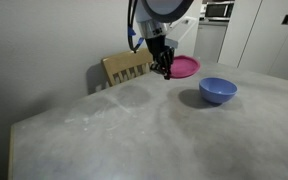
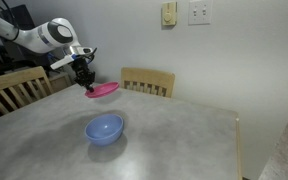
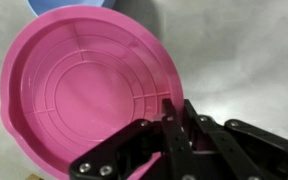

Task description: Take the plate and put it on the bowl

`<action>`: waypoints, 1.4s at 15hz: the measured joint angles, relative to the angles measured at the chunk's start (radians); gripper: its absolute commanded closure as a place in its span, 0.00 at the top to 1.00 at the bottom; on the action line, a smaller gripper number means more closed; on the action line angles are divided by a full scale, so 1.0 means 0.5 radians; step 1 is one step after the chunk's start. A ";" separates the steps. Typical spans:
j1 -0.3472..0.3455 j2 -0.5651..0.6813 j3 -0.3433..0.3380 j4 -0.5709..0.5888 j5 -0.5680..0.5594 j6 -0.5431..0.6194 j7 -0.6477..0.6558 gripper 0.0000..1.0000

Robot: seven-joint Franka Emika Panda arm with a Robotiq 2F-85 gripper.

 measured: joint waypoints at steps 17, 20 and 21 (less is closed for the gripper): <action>-0.330 -0.409 -0.020 -0.958 0.416 0.491 0.346 0.03; -0.353 -0.473 -0.047 -1.096 0.435 0.637 0.350 0.03; -0.358 -0.491 -0.057 -1.126 0.435 0.667 0.350 0.03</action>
